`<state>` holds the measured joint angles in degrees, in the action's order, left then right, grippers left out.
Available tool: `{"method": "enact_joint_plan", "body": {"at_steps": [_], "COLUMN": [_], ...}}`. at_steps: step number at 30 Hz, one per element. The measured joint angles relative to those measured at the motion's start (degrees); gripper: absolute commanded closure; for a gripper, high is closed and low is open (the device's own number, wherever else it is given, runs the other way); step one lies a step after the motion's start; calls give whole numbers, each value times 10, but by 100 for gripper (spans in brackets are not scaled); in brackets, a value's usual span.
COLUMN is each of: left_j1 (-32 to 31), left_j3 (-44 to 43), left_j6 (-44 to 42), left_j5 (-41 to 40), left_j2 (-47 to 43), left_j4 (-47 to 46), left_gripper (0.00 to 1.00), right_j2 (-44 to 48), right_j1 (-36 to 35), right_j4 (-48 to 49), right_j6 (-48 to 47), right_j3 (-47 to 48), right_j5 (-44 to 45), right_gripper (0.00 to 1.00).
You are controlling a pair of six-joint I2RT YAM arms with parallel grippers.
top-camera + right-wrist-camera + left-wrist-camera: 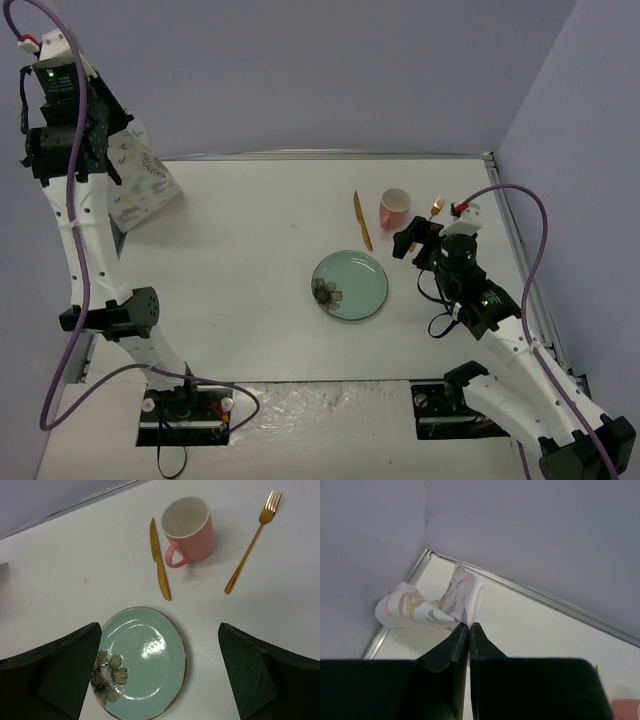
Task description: Set the dinner table for one person
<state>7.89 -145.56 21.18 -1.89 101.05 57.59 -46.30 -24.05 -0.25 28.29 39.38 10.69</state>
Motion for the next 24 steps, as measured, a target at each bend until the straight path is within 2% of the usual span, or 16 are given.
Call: {"method": "enact_joint_plan", "body": {"at_steps": [5,13,20,24], "left_j1": [0,0,-21,-53], "left_j3": [-8,30,150,220], "left_j6": [-24,-80,-85,-71], "left_j5": [23,35,95,112], "left_j2": [-31,-113,-212,-208], "left_j4": [16,1,-58,-95], "left_gripper": [100,100,100,100], "right_j2": [-19,-51,-66,-66], "right_j1": [0,0,0,0], "right_j4": [1,5,13,14], "right_j6": [-6,-15,-16,-17], "right_j3": [13,21,21,21], "right_j5": [-10,-37,-53,-62], "right_gripper": [0,0,0,0]}}
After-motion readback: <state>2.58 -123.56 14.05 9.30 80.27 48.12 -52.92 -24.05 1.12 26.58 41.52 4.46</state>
